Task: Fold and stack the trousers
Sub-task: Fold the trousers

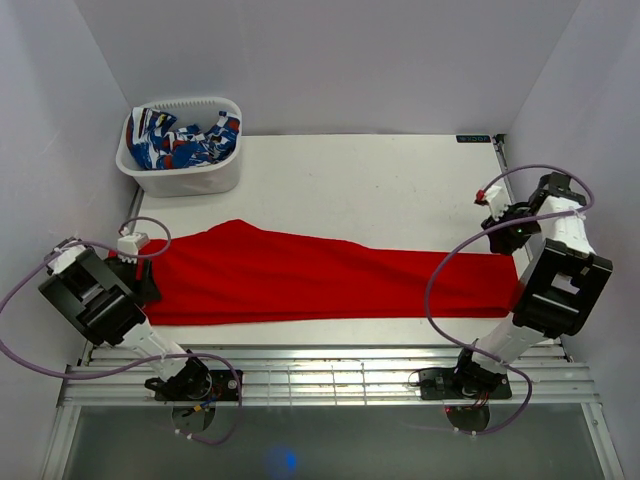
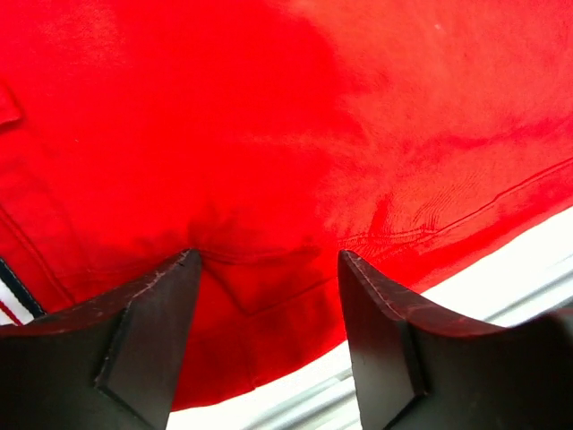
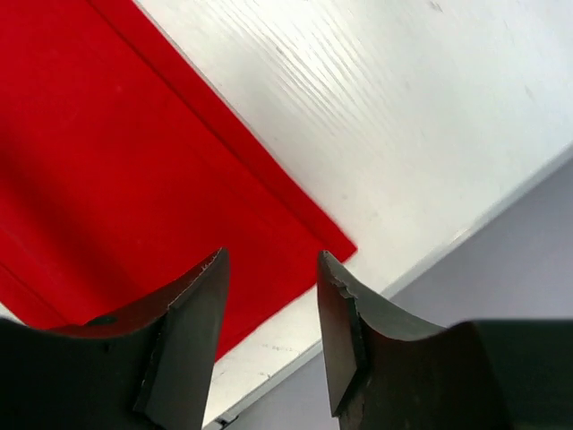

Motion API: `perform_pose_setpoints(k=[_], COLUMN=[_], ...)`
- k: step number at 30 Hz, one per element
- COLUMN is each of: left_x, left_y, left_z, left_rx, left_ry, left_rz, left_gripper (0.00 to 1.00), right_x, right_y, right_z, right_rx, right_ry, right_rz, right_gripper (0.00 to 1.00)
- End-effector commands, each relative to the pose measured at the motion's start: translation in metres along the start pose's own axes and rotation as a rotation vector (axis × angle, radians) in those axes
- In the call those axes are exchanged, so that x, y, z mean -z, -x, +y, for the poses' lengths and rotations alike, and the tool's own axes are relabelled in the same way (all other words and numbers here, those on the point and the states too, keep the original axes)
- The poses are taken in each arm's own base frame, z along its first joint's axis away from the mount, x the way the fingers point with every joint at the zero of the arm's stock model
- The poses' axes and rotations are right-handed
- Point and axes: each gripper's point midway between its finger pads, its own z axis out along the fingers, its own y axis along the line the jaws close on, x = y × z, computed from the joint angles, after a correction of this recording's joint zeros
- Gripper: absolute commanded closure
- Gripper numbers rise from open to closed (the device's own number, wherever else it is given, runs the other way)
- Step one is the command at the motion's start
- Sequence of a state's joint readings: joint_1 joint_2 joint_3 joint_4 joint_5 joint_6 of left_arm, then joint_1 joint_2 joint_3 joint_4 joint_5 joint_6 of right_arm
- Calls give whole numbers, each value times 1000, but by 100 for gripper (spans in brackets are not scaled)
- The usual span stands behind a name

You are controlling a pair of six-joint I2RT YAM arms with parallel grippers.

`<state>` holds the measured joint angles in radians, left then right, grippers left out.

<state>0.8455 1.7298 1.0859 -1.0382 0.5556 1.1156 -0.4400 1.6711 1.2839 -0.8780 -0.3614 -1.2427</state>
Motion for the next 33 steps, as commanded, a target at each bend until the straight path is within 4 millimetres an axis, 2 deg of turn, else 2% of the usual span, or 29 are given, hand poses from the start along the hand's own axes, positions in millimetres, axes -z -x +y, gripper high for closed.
perform_pose_setpoints(k=[1, 3, 5, 8, 9, 13, 15, 18, 25, 33], left_x=[7, 7, 8, 5, 1, -8, -12, -15, -15, -18], left_y=[39, 55, 65, 72, 68, 59, 56, 51, 45, 36], left_z=[10, -9, -25, -44, -49, -48, -45, -40, -29, -30], left_rx=[-200, -230, -247, -274, -267, -230, -203, -189, -194, -209], left_ry=[84, 49, 36, 19, 6, 12, 12, 22, 61, 77], left_rz=[-99, -132, -145, -152, -142, -107, -93, -66, -24, -10], left_gripper=[25, 24, 24, 23, 22, 22, 22, 22, 22, 22], right_x=[-4, -12, -15, -16, -16, -17, -13, -18, -32, -33], right_y=[21, 24, 21, 12, 6, -17, -21, -30, -44, -43], right_z=[15, 17, 7, 0, -1, -9, -19, -27, -21, -5], right_rx=[169, 217, 235, 258, 266, 334, 337, 325, 324, 325], right_ry=[2, -4, -43, -43, -40, -25, -35, 2, 101, 177], right_rz=[-5, 24, 62, 125, 148, 216, 223, 228, 230, 202], right_gripper=[52, 53, 53, 54, 56, 58, 58, 58, 57, 57])
